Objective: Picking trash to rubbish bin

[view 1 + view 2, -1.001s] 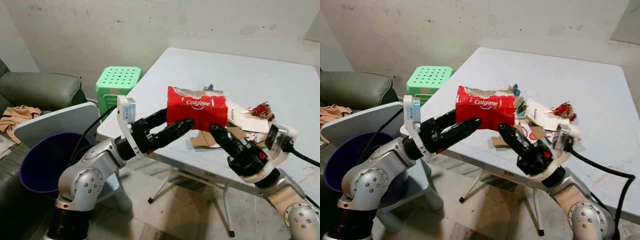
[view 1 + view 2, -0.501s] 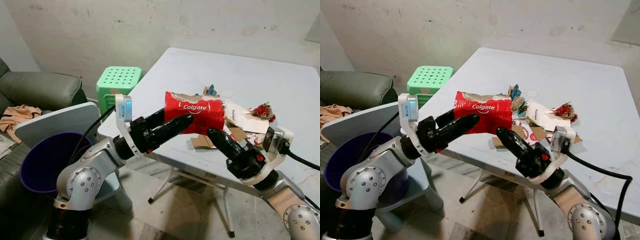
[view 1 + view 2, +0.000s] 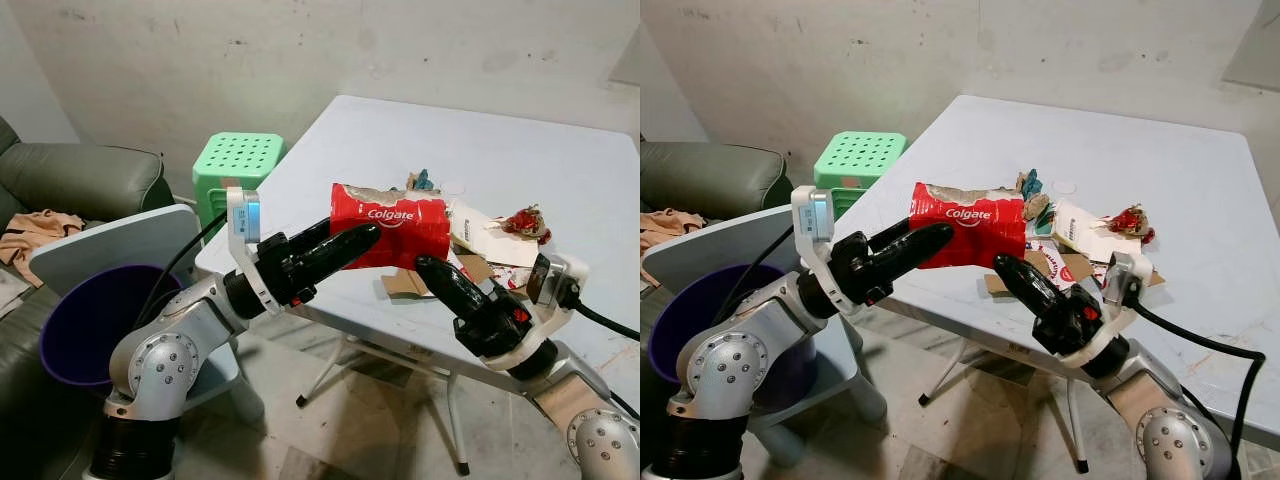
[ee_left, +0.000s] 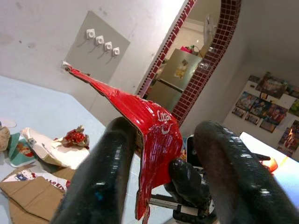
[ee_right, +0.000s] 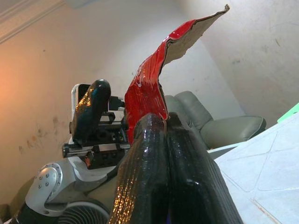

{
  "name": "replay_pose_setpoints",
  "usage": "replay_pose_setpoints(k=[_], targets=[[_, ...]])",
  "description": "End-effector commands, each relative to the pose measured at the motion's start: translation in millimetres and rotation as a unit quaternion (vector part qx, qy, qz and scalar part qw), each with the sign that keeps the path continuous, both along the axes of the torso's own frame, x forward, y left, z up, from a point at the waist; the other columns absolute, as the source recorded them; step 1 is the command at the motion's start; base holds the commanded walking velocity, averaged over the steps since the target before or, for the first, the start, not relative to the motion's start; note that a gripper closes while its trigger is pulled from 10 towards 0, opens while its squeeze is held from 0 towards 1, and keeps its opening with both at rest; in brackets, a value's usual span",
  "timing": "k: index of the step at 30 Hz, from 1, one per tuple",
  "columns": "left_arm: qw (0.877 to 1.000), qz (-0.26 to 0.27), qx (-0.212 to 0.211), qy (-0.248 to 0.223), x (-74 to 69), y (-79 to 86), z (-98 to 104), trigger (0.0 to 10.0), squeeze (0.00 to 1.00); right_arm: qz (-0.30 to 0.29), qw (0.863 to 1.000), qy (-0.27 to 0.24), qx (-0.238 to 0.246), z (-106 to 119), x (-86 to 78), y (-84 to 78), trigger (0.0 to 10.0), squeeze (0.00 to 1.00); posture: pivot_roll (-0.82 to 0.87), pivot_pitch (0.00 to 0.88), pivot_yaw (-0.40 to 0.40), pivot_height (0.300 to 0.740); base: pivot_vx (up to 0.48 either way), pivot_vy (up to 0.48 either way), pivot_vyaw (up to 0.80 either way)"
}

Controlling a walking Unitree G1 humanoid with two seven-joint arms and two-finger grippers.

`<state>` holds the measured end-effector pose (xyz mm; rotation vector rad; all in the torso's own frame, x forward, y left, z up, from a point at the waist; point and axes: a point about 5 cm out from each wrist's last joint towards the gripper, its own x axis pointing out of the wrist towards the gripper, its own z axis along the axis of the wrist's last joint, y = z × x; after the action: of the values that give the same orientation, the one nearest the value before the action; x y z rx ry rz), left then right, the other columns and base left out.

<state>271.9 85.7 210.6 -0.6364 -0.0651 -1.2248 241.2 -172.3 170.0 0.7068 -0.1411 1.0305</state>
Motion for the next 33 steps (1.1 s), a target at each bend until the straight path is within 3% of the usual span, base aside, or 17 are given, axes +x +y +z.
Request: replay_pose_setpoints(k=[1,33], targets=[[1.0,0.002,0.0,-0.011,-1.5,2.4,5.7,0.0,0.0,-0.007,1.0,-0.008,-0.005,3.2,1.6,-3.1,10.0,0.0,0.07,0.045,0.03,0.74,0.0,0.0,0.0],[1.0,0.002,-0.011,-0.005,-2.4,3.1,6.9,0.0,0.0,0.003,1.0,0.006,0.014,3.4,1.6,-4.5,10.0,0.0,0.08,0.045,0.026,0.74,0.0,0.0,0.0]])
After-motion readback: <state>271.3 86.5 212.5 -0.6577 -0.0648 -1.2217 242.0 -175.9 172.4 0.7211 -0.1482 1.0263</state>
